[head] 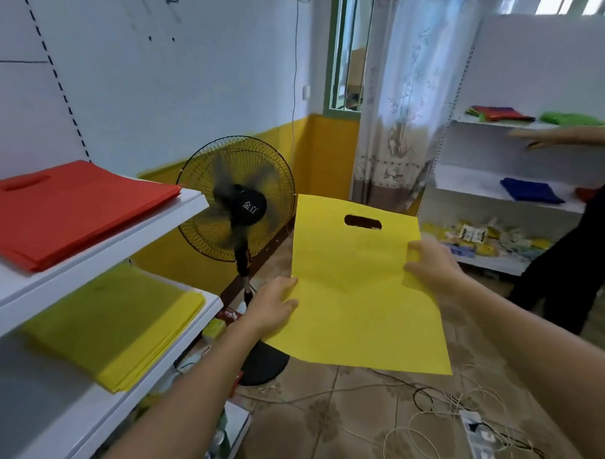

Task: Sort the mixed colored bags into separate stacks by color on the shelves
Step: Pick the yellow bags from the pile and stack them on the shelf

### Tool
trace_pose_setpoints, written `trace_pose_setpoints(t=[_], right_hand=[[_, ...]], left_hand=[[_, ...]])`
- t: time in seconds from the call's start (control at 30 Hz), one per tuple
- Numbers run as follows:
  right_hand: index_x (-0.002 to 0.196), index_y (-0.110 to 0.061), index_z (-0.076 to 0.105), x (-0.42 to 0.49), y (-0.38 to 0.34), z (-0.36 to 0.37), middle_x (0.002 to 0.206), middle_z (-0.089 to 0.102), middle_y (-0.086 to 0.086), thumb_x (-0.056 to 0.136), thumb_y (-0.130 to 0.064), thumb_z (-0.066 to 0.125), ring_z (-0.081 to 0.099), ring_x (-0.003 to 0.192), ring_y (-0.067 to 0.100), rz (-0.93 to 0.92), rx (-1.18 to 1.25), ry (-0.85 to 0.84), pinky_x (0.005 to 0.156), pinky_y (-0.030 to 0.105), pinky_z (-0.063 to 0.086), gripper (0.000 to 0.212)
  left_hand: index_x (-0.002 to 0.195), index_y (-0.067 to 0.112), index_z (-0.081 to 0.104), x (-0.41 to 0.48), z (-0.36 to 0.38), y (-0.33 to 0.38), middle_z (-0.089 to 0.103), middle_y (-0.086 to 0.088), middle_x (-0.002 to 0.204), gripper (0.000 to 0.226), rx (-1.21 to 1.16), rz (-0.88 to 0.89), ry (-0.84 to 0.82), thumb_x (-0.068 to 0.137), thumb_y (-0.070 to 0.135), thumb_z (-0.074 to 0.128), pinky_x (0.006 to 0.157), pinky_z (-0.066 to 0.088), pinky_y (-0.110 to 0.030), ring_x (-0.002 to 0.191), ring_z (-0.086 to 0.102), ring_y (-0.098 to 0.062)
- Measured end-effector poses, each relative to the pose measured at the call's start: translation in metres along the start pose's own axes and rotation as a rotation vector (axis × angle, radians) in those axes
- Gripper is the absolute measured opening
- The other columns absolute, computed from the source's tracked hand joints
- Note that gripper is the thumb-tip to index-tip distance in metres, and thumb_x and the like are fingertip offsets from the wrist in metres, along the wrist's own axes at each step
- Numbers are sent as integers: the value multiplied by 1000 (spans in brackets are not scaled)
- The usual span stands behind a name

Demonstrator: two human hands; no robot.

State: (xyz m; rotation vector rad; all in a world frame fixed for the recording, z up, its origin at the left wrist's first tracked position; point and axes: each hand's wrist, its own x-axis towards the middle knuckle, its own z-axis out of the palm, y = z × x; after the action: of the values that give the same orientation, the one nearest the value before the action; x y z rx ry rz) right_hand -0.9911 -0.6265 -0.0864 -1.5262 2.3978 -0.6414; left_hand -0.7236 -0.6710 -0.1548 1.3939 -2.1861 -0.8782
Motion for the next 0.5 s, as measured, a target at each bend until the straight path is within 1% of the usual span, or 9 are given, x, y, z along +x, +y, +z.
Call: trace_pose_setpoints(t=[0.07, 0.17, 0.23, 0.27, 0.33, 0.4, 0.43, 0.5], right_hand=[[137, -5, 44, 34, -13, 13, 135, 47, 17, 89, -8, 58, 47, 120, 31, -64, -55, -30, 87, 35, 45, 50], [137, -5, 44, 85, -42, 39, 133, 49, 18, 88, -6, 56, 50, 118, 33, -149, -61, -105, 91, 40, 48, 50], [134, -5, 47, 115, -63, 63, 131, 51, 16, 88, -7, 57, 50, 117, 32, -227, -86, -158, 90, 38, 46, 47], [134, -5, 47, 126, -75, 78, 133, 50, 16, 88, -9, 58, 49, 120, 31, -268, -105, -190, 92, 38, 44, 48], [136, -6, 46, 139, -97, 113, 136, 48, 15, 88, -10, 58, 47, 122, 30, -336, -134, -273, 94, 36, 43, 49], [137, -7, 45, 141, -117, 153, 134, 49, 16, 88, -11, 58, 49, 120, 30, -399, -154, -380, 91, 34, 45, 51], [137, -7, 44, 138, -127, 173, 133, 50, 16, 88, -12, 59, 52, 117, 30, -429, -155, -434, 90, 34, 46, 52], [139, -8, 42, 131, -151, 209, 131, 52, 16, 88, -14, 59, 54, 115, 30, -488, -132, -514, 93, 37, 49, 53]], left_hand=[[142, 11, 35, 20, -2, -13, 36, -2, 146, 51, -22, -43, 40, 94, 12, 52, 108, 31, -31, 135, 33, -20], [143, 13, 34, 44, -8, -39, 35, -3, 147, 53, -49, -161, 108, 93, 13, 53, 110, 31, -33, 136, 33, -20], [144, 13, 32, 50, -9, -57, 33, -3, 148, 54, -54, -243, 139, 94, 14, 52, 109, 31, -32, 136, 32, -21], [144, 13, 32, 48, -9, -68, 32, -3, 149, 54, -64, -293, 156, 94, 14, 52, 109, 31, -32, 137, 32, -21], [144, 13, 32, 38, -9, -91, 30, -3, 151, 53, -81, -399, 196, 95, 15, 51, 109, 30, -31, 137, 31, -21], [145, 12, 31, 19, -9, -117, 27, -4, 152, 54, -86, -506, 210, 95, 15, 51, 109, 29, -31, 138, 29, -21], [145, 13, 30, 7, -10, -130, 25, -3, 153, 54, -96, -558, 219, 95, 15, 51, 109, 30, -31, 138, 29, -21], [144, 14, 31, -19, -15, -153, 25, -3, 153, 53, -121, -658, 273, 95, 15, 50, 107, 31, -30, 137, 31, -21]])
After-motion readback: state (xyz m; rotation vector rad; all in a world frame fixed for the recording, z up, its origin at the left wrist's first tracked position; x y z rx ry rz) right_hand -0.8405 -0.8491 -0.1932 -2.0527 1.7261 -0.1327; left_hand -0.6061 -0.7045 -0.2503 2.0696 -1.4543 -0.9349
